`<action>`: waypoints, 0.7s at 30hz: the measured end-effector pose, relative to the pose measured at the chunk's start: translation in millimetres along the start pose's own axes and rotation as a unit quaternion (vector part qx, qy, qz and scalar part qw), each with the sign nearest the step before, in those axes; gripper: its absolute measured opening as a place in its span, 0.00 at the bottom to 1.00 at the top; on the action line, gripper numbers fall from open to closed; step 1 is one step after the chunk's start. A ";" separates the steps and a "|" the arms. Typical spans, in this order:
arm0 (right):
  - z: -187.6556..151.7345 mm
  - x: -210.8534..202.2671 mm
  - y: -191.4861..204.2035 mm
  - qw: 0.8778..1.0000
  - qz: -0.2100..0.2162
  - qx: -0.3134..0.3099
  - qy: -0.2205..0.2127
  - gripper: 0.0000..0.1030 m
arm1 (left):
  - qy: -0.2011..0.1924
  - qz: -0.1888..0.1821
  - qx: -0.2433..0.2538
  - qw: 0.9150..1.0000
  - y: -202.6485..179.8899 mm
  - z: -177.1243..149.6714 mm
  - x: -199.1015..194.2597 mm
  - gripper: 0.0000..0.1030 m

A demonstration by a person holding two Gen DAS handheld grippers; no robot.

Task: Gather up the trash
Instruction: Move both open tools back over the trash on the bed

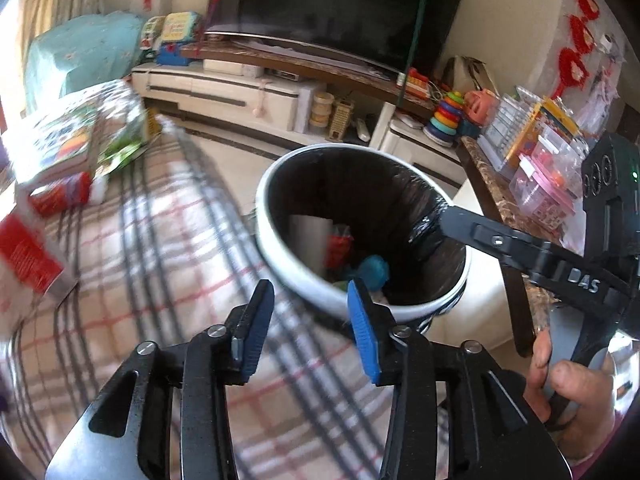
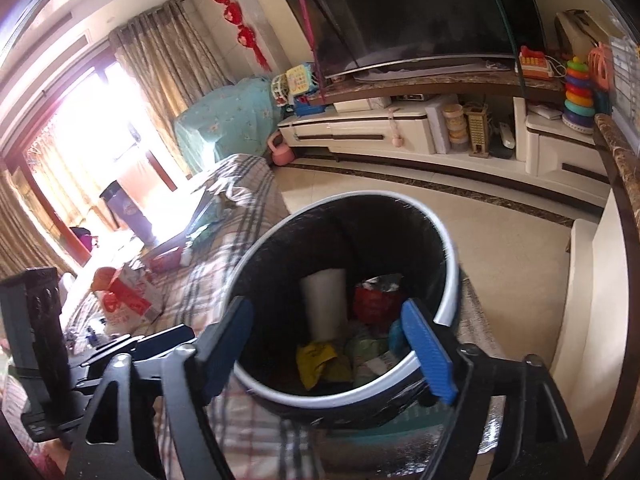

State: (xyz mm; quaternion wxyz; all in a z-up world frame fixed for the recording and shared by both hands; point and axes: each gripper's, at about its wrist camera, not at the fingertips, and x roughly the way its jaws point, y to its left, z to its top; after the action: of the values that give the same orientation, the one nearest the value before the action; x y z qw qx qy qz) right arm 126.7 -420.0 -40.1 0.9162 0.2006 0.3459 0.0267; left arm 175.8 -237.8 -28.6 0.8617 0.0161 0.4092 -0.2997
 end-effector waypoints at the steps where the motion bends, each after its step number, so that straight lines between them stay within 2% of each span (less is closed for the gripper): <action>1: -2.1 -0.1 4.3 1.000 0.005 -0.001 0.001 0.84 | -0.002 0.005 -0.009 1.000 7.0 -5.8 -5.4 0.39; 4: -11.1 1.9 20.9 1.000 0.019 -0.011 0.006 0.85 | -0.004 0.018 -0.028 0.999 24.0 -19.3 -18.0 0.44; 7: -20.0 4.9 38.7 0.999 0.028 -0.026 0.010 0.90 | -0.010 0.038 -0.042 0.998 39.3 -31.8 -32.1 0.52; 11: -32.5 6.1 63.4 0.998 0.045 -0.042 0.009 0.96 | -0.022 0.063 -0.060 0.996 58.9 -48.0 -51.8 0.57; 21: -57.3 31.8 121.0 0.993 0.073 -0.083 0.042 0.98 | -0.031 0.111 -0.120 0.986 113.6 -83.8 -90.1 0.61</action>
State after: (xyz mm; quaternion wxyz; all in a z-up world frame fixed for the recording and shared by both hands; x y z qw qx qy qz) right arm 124.8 -283.0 -52.1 0.9100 0.1474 0.3647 0.1309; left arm 133.9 -76.5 -44.6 0.8976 -0.0510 0.4108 -0.1513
